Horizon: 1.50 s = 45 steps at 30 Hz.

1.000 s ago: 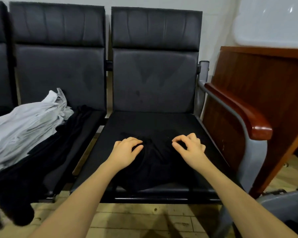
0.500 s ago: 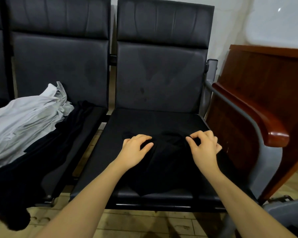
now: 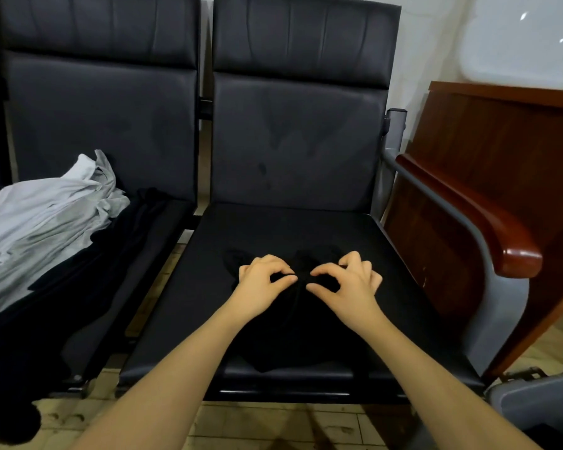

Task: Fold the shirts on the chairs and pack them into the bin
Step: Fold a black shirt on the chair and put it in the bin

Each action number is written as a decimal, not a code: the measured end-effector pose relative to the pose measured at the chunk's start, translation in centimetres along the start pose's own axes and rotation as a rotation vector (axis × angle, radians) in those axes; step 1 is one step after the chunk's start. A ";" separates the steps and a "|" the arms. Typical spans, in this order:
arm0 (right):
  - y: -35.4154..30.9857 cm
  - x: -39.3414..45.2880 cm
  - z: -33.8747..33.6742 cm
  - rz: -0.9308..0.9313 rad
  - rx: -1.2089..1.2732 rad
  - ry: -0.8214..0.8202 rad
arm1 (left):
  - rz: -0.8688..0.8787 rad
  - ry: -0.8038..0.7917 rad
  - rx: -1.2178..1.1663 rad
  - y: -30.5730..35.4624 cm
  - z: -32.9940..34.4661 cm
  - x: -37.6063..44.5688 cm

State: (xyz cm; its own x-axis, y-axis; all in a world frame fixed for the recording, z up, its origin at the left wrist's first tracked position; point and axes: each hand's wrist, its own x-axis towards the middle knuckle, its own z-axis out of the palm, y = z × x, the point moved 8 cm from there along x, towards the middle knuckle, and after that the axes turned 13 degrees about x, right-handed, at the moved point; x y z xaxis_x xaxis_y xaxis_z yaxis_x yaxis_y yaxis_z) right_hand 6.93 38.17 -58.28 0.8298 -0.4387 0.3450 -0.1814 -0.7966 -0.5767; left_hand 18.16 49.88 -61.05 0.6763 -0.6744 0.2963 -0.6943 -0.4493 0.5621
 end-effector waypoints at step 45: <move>4.0 -4.6 -5.2 0.075 -0.015 0.049 | 0.111 -0.017 0.223 3.2 1.8 -1.4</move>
State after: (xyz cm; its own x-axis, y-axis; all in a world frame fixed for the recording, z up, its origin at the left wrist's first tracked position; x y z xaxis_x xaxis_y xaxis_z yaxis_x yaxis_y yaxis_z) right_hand -0.35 34.80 -58.34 0.7869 -0.5168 0.3372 -0.2500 -0.7666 -0.5914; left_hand 14.53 48.38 -61.05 0.5903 -0.7355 0.3326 -0.8022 -0.4891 0.3423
